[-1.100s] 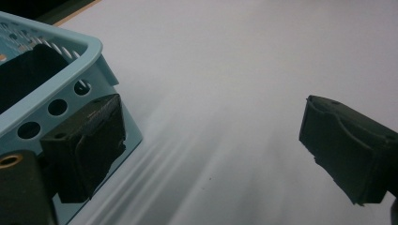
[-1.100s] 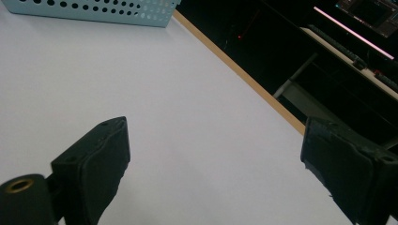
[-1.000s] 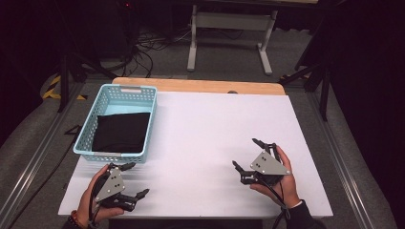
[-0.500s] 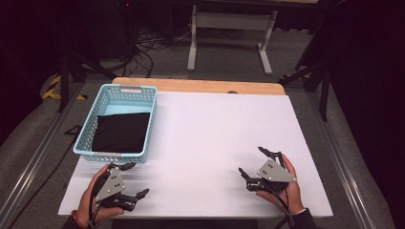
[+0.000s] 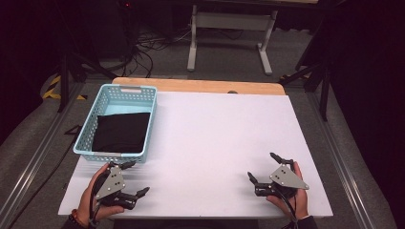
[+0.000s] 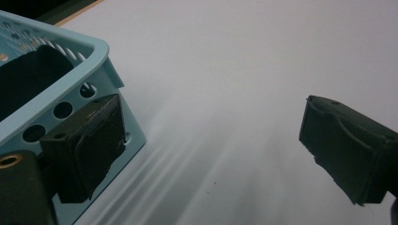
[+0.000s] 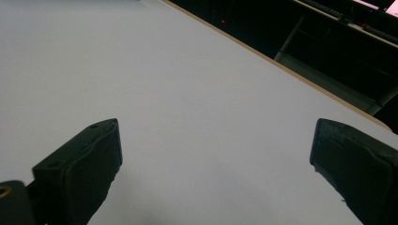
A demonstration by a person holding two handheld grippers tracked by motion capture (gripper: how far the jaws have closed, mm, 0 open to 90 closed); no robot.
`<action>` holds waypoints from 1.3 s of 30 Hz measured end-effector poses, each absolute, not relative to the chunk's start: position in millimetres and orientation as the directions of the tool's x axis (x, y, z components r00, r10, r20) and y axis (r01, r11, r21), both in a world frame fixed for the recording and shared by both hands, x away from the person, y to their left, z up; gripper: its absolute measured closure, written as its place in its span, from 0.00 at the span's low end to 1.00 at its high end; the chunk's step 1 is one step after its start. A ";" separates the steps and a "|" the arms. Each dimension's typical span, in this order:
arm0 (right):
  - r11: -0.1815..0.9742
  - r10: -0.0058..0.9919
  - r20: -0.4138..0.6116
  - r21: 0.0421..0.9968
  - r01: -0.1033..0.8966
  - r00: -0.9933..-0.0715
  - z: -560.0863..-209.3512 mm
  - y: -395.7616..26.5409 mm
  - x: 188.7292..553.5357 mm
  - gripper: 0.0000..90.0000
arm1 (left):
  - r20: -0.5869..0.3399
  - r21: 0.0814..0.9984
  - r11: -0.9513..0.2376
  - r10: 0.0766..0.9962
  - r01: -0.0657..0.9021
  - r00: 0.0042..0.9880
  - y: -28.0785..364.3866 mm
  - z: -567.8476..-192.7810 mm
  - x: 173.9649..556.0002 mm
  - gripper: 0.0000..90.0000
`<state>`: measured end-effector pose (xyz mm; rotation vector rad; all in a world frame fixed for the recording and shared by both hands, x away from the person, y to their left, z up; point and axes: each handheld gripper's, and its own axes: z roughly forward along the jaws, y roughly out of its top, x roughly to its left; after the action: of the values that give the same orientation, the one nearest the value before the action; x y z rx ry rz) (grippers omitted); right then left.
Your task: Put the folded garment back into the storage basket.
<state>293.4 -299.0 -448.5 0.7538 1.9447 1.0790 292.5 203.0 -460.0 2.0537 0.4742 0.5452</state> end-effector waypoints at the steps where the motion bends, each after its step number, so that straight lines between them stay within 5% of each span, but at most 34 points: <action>1: 0.465 0.780 -0.335 0.876 0.129 -0.529 -449.0 -299.7 294.2 0.03 | 0.189 0.861 -0.494 0.533 0.122 0.825 203.3 -460.3 292.6 0.09; 39: 0.520 0.763 -0.387 0.843 0.136 -0.518 -454.8 -293.6 293.6 0.04 | 0.203 0.857 -0.502 0.536 0.116 0.820 204.8 -458.7 296.8 0.10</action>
<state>293.6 -293.6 -454.8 0.7330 1.9677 1.0011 296.8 204.8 -458.7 2.0581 0.4795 0.5629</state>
